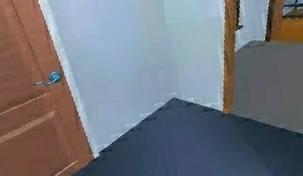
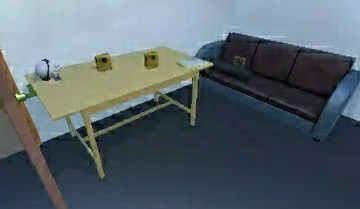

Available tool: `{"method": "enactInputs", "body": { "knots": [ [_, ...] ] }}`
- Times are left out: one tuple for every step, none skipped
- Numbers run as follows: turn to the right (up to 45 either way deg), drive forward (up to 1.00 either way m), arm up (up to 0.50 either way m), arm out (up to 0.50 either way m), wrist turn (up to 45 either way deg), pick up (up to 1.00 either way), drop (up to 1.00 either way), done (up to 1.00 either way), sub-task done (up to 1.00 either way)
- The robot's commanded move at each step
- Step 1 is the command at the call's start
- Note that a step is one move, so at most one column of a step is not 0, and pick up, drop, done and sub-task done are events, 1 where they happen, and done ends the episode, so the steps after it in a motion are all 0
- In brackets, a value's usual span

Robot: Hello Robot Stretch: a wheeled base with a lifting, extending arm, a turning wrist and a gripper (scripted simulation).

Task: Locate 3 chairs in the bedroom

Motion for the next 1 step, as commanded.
{"method": "enactInputs", "body": {
  "knots": [
    [0.0, 1.0, 0.0, 0.0, 0.0, 0.0, 0.0, 0.0, 0.0]
  ]
}}
